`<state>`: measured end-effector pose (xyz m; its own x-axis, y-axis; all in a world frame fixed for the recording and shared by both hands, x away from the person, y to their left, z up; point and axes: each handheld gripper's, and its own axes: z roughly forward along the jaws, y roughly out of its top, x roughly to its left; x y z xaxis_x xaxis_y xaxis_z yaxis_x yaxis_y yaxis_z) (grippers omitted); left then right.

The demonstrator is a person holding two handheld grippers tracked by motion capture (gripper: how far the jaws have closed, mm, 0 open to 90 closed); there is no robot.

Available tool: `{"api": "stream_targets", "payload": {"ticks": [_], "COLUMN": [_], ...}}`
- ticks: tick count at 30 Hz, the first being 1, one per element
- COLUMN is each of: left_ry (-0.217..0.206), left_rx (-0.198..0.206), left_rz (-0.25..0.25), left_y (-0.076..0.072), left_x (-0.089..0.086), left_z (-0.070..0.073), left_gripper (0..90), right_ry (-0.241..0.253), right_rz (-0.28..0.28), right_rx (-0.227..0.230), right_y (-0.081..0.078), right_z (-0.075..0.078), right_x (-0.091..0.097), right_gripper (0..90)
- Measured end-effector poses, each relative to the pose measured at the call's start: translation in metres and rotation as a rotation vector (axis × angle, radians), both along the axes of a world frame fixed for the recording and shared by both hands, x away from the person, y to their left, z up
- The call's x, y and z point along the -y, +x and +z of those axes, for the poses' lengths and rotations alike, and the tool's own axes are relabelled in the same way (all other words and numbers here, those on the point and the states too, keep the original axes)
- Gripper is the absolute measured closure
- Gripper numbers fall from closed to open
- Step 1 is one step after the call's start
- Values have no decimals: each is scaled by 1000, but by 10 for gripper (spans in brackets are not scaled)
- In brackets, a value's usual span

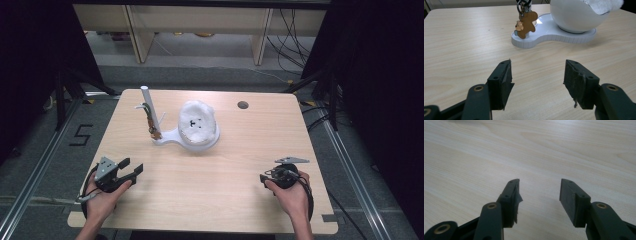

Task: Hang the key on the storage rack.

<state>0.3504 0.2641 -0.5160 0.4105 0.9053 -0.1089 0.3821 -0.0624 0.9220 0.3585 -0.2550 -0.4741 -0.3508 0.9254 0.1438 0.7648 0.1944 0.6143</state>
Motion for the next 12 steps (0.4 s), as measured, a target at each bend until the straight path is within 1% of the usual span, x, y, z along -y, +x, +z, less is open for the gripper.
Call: {"api": "stream_targets", "payload": {"ticks": [2,3,4,5,6,7,8,9,10,11,12], "left_ry": [-9,-14,-4,-5,-18,-22,-29,-26,-26,-21,-14], "left_rx": [10,21,14,8,11,14,16,15,18,18,17], "left_rz": [11,3,7,6,12,13,16,19,20,21,21], "left_y": [-1,-1,-2,-2,-2,-2,-2,-3,-3,-3,-3], "left_x": [-1,-1,-2,-3,-4,-5,-6,-6,-6,-6,-5], "left_z": [-3,-5,-6,-7,-7,-7,-8,-7,-7,-7,-7], "left_gripper": [387,386,386,385,383,381,380,379,378,378,378], "right_ry": [-1,4,1,3,-4,6,4,-4,9,8,-14], "right_rz": [1,-3,-2,0,-12,-2,2,-14,-5,-14,-19], "right_rx": [2,3,3,4,2,-3,-13,0,1,2,11], "right_y": [0,0,0,0,0,0,0,-1,0,0,0], "right_z": [0,0,-1,-1,-1,-1,0,-1,-1,-2,-2], "right_x": [0,0,1,1,0,1,1,0,1,1,2], "right_gripper": [510,510,509,509,509,509,508,508,508,508,508]}}
